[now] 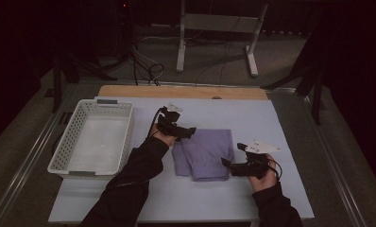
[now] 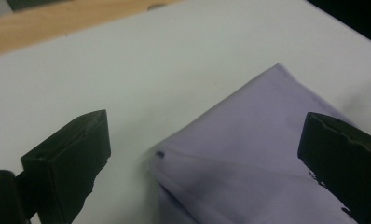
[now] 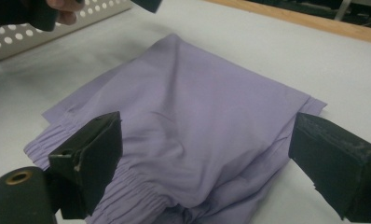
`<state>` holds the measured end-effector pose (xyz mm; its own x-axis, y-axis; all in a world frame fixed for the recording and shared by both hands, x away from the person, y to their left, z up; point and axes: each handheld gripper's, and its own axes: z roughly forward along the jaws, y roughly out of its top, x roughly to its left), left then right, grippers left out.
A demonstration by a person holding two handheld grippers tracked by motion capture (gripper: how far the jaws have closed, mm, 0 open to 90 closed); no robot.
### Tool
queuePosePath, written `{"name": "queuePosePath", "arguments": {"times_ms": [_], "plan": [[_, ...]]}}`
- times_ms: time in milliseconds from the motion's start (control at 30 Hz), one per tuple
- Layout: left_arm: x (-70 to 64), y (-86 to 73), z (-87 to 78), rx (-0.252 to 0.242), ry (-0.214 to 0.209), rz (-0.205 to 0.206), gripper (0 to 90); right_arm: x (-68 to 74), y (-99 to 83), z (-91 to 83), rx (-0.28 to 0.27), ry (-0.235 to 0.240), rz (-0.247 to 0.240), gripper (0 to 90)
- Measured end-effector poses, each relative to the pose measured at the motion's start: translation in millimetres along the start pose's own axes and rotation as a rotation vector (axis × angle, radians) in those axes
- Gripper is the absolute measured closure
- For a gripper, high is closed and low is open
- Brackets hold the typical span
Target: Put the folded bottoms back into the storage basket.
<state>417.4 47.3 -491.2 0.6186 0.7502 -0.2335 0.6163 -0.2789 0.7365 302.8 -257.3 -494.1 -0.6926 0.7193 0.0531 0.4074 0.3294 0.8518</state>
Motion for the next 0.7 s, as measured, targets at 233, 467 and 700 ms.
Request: {"name": "queuePosePath", "arguments": {"times_ms": [233, 467, 700], "plan": [[9.5, -12.5, 16.6, 0.031, 0.021, -0.059, 7.6, 0.8, -1.1, 1.3, 0.012, -0.001, -0.004, 9.5], [14.4, -22.8, 33.3, 0.081, 0.025, -0.078, 15.6, 0.9, -2.3, 3.2, 0.020, 0.007, -0.008, 9.5], [3.8, -30.7, 41.3, 0.115, 0.077, 0.050, 22.7, 2.5, -3.0, 4.5, 0.026, 0.015, -0.009, 9.6]]}}
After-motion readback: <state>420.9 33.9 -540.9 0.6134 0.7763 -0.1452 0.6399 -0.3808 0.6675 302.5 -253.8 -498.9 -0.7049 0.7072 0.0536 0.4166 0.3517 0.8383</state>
